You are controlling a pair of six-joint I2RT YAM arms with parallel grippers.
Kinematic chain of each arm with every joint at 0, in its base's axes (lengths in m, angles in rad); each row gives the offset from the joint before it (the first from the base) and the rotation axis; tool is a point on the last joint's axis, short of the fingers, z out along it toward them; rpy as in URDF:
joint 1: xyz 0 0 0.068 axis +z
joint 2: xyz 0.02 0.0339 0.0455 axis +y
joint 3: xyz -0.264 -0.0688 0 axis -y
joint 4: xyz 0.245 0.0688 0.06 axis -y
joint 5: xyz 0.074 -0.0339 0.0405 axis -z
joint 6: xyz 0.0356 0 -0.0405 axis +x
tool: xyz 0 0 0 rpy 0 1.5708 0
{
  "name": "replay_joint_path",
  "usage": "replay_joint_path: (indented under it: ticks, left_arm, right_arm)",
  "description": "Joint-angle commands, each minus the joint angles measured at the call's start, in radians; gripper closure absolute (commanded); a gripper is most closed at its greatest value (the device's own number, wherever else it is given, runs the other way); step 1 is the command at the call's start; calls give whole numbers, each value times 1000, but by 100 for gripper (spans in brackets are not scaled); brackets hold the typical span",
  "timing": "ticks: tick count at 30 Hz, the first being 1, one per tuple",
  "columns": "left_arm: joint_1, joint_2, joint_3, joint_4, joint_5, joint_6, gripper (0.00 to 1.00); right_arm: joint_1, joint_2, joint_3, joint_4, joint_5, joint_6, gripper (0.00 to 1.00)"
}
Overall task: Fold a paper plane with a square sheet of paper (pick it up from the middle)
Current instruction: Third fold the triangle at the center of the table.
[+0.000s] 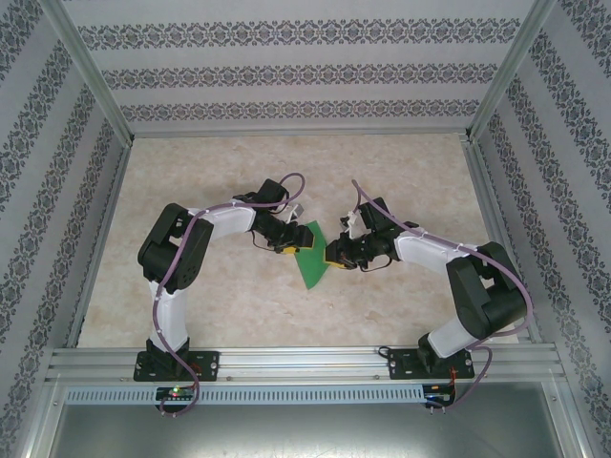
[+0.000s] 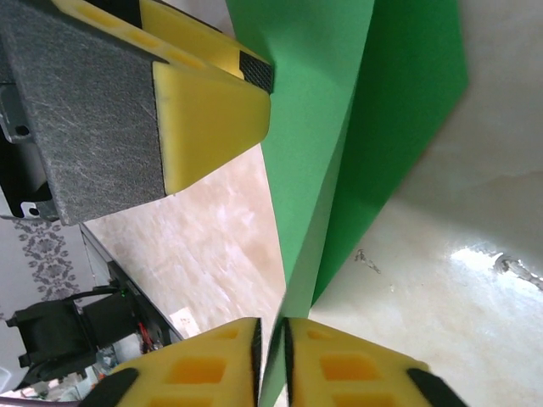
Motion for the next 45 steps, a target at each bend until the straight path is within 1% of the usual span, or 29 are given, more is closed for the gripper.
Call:
replay_joint_path:
  ticks: [1,9,23,37,45]
  left_arm:
    - [-7,31,18,-47,-9,24,43]
    - [-8,28,24,-48,-4,19,42]
    - [-8,24,20,-28,11,5,42]
    - [-6,-19,47,-27,18,-18,43]
    - [7,-73,55,-43,-16,-28,42]
  right_arm:
    - [-4,-1,-8,5,-12,-10,87]
    - [18,73,12,108,-31,53,93]
    - [47,229,70,241,-12,141,95]
    - [65,290,115,184,30,108,94]
    - [70,300,133,142,45,84,94]
